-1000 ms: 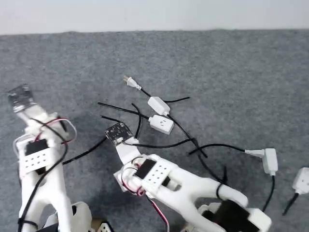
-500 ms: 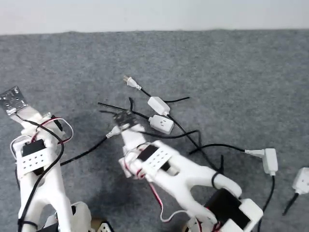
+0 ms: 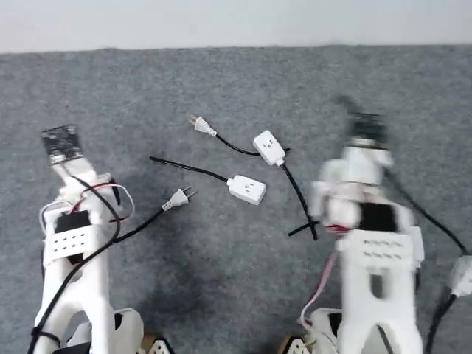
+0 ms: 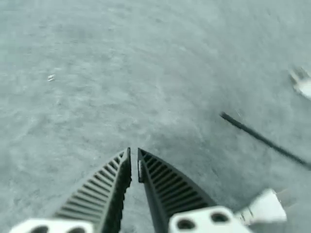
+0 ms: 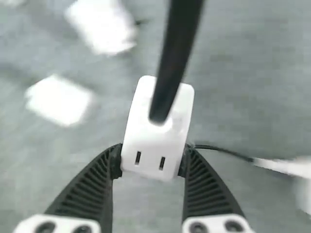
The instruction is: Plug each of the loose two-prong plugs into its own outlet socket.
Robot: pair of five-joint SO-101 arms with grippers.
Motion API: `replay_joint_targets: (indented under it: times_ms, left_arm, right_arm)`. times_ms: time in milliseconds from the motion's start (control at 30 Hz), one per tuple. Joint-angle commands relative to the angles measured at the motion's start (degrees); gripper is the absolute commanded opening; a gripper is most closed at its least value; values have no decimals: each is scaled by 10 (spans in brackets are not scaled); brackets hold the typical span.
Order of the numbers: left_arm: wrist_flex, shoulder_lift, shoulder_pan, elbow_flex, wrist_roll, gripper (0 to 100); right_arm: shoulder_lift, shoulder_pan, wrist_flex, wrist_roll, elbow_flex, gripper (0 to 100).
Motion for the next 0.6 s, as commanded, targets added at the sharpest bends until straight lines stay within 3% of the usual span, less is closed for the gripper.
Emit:
replay_joint_targets:
  times_ms: [0,300,400,567]
  left_arm:
    - [-17,-11,16,-4,-18,19]
    - [-17,-11,17,-3,-20,19]
    - [-17,-11,18,-3,-20,19]
    - [-17,-11,26,-2,-21,19]
  right_arm:
    - [-19,148,2,68,13,8]
    - [101,315,-101,182,45,15]
    - [135,322,-102,236,45,113]
    - [139,319,-44,250,14,303]
